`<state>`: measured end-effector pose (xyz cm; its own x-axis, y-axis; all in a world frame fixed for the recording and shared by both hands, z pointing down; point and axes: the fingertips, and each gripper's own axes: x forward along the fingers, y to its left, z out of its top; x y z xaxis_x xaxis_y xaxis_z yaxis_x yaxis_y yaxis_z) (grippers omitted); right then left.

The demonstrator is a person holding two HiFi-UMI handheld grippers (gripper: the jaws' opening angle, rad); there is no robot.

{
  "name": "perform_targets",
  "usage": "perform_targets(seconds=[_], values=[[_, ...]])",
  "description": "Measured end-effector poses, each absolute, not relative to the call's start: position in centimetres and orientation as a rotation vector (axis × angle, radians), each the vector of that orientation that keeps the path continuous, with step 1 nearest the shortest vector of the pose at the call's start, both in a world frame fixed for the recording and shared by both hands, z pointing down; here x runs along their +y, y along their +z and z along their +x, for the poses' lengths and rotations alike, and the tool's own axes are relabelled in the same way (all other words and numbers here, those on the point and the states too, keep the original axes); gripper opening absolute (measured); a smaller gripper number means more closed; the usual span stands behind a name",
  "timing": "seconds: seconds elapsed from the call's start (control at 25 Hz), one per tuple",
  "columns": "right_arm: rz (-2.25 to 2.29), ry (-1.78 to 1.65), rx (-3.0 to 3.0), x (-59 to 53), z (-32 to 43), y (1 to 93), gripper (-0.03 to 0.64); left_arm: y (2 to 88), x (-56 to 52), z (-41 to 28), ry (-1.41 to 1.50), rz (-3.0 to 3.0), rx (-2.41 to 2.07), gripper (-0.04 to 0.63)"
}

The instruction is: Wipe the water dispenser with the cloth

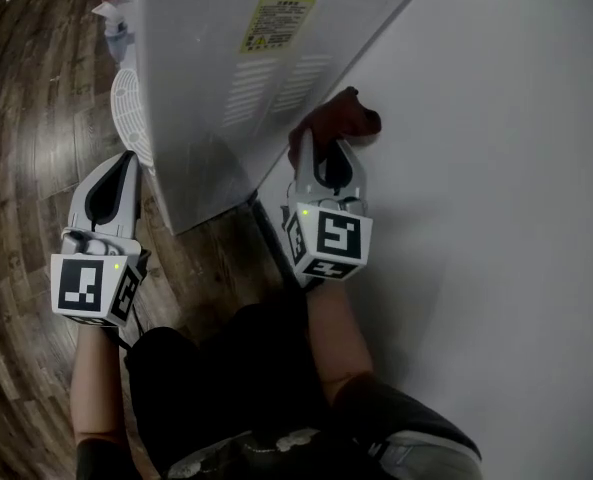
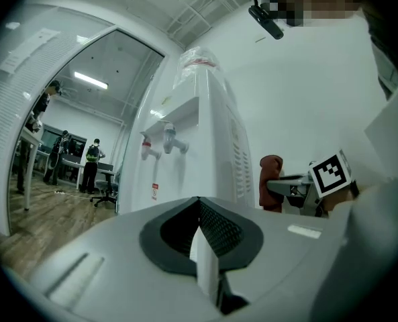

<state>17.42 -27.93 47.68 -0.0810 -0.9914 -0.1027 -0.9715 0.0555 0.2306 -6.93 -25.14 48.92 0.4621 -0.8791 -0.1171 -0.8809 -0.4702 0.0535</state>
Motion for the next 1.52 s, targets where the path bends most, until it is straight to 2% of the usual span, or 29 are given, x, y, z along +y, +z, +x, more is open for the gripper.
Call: perform_targets(seconds=[0.4,0.8,0.96,1.08,1.36,1.52], values=[[1.917,-0.279,-2.215,-30.6,16.1,52.9,0.061,51.0,-25.2,-7.0,0.176,-2.644,1.593,0.020],[1.323,-0.462,-2.591,-24.1,-0.1,53.2,0.061,53.9,-24.5,-7.0,0.141,-2.668,1.614,0.020],[1.084,-0.447,-2.676,-21.7,-4.0,55.0,0.061,55.1,-24.4,-6.8,0.128,-2.677,1.636,0.020],[1.157,-0.428,-2.679,-22.3,-1.9,55.7,0.061,56.3,-24.2,-6.5,0.119,-2.695,1.632,0.020],[1.726,-0.327,-2.312,-25.5,12.9,60.0,0.061,58.7,-24.1,-5.7,0.135,-2.692,1.534,0.020],[1.811,-0.299,-2.157,-27.8,16.7,63.5,0.061,61.2,-24.7,-5.7,0.125,-2.677,1.538,0.020]])
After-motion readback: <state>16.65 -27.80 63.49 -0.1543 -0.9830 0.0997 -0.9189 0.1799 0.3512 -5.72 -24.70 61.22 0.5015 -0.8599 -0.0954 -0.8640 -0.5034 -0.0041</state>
